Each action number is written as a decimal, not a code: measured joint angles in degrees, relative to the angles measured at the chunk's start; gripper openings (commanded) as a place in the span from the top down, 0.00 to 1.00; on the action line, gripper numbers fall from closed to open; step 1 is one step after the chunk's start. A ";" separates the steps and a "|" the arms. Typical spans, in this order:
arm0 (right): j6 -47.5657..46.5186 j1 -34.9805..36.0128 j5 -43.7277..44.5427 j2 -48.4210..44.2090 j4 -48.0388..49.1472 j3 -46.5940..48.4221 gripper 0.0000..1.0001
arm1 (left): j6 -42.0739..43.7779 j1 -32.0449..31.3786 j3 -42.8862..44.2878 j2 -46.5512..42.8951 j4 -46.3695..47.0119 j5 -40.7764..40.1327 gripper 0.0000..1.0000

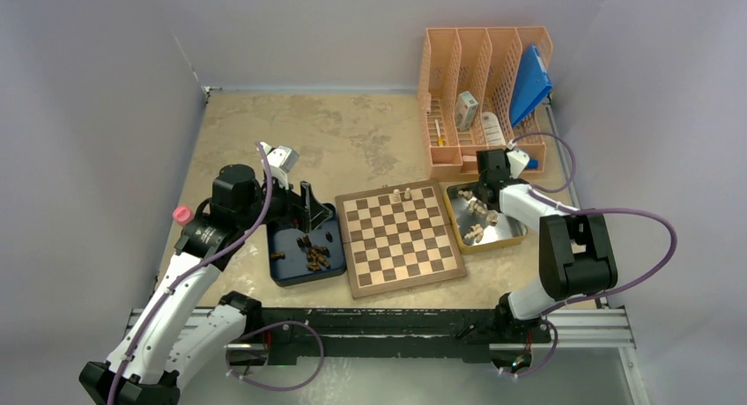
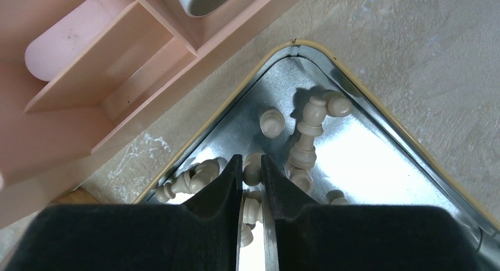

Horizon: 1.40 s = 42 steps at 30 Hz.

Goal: Set up the chess pieces on the board
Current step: Pick up the chess piece from the storage box, then place the chess piece on the chessboard.

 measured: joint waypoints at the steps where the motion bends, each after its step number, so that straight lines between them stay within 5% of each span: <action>1: -0.02 0.00 0.07 -0.07 -0.02 0.00 0.86 | 0.00 0.00 0.00 0.00 0.02 0.00 0.17; 16: -2.78 1.25 -1.01 -9.27 -2.82 1.36 0.88 | 0.00 0.00 0.00 0.76 0.07 0.26 0.17; 24: -3.48 9.22 -4.07 -12.48 -5.44 4.55 0.88 | 0.00 0.00 0.00 1.27 0.11 0.42 0.17; 42: -2.10 23.65 -3.72 -2.36 -7.50 6.80 0.86 | 0.00 0.00 0.00 1.25 0.11 0.26 0.17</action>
